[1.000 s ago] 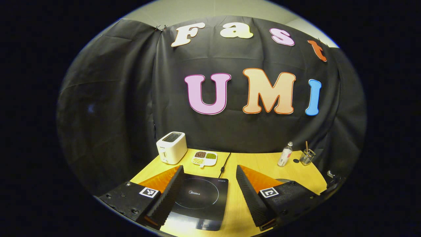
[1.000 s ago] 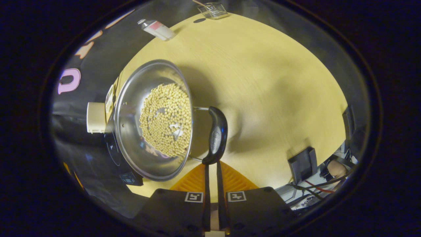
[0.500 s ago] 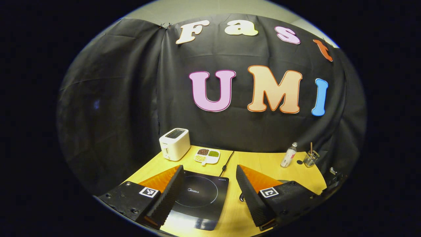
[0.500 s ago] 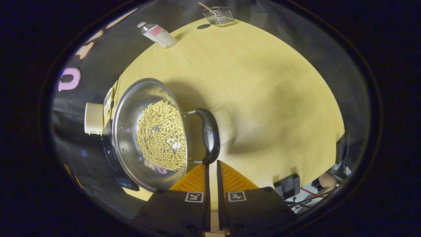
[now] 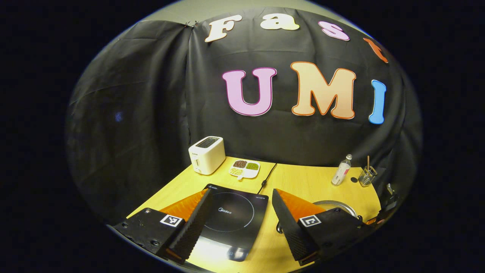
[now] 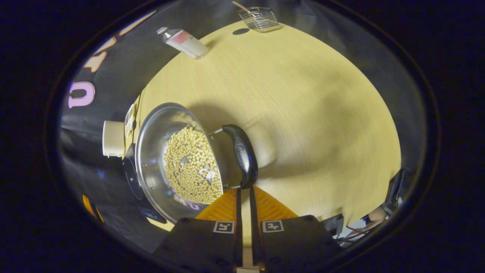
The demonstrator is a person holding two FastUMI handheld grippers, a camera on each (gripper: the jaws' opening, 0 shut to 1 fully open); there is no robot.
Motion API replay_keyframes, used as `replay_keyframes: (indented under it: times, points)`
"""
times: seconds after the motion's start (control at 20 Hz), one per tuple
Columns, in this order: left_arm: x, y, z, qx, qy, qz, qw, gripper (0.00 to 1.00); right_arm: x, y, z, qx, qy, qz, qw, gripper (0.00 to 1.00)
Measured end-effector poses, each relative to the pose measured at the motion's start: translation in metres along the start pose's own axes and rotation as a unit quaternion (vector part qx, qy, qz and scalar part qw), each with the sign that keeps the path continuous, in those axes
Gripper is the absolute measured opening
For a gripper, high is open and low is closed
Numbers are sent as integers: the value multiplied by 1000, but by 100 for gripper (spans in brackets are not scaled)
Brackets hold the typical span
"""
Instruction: First push the handle of the pot to place it horizontally, then grasp the pot with both hands and set it on the induction cooktop.
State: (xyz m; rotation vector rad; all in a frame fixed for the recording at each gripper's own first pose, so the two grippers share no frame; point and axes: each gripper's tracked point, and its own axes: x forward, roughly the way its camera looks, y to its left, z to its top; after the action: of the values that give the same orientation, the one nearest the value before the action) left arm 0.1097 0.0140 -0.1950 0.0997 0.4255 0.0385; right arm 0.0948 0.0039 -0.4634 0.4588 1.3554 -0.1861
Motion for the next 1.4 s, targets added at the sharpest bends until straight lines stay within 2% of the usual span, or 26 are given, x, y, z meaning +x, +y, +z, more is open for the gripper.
replay_keyframes:
  times: [0.35,0.4,0.45,0.5,0.6,0.65,0.7,0.75,0.85,0.9,0.95,1.0,1.1,1.15,1.2,1.25,1.4]
  points:
    - [0,-10,-16,-2,16,8,1000,96,-4,-2,14,-24,-5,12,1000,12]
    - [-1,-12,-19,-1,19,8,1000,93,-6,-4,13,-28,-8,13,999,2]
    - [0,-13,-22,-1,23,7,1000,96,-10,-7,13,-30,-10,14,999,2]
    - [0,-15,-26,-3,29,4,1000,96,-14,-6,12,-30,-10,27,999,13]
    - [4,-20,-33,-10,42,-6,999,96,-28,-8,12,-29,-16,39,999,28]
    - [5,-22,-37,-14,51,-11,999,93,-31,-8,14,-24,-17,48,998,34]
    - [6,-24,-41,-19,56,-16,998,96,-36,-8,16,-21,-18,57,998,50]
    - [8,-27,-42,-24,62,-23,998,96,-41,-6,18,-19,-21,68,997,50]
    - [10,-34,-49,-31,76,-40,996,97,-50,-6,22,-29,-24,81,996,63]
    - [12,-38,-54,-34,86,-50,994,96,-53,-5,23,-34,-26,86,995,75]
    - [13,-42,-59,-37,98,-60,993,96,-54,-3,26,-40,-26,89,995,80]
    - [13,-47,-65,-40,109,-72,991,96,-55,-1,28,-44,-26,92,994,95]
    - [15,-61,-75,-56,133,-107,984,96,-54,6,28,-48,-15,105,993,99]
    - [15,-68,-80,-67,149,-124,979,96,-52,9,29,-51,-9,108,993,91]
    - [16,-72,-90,-76,171,-138,973,96,-50,10,29,-57,-5,110,992,91]
    - [16,-76,-101,-81,195,-148,966,96,-47,12,30,-63,0,110,992,99]
    - [26,-87,-122,-114,238,-168,950,97,-40,16,33,-76,13,110,991,99]
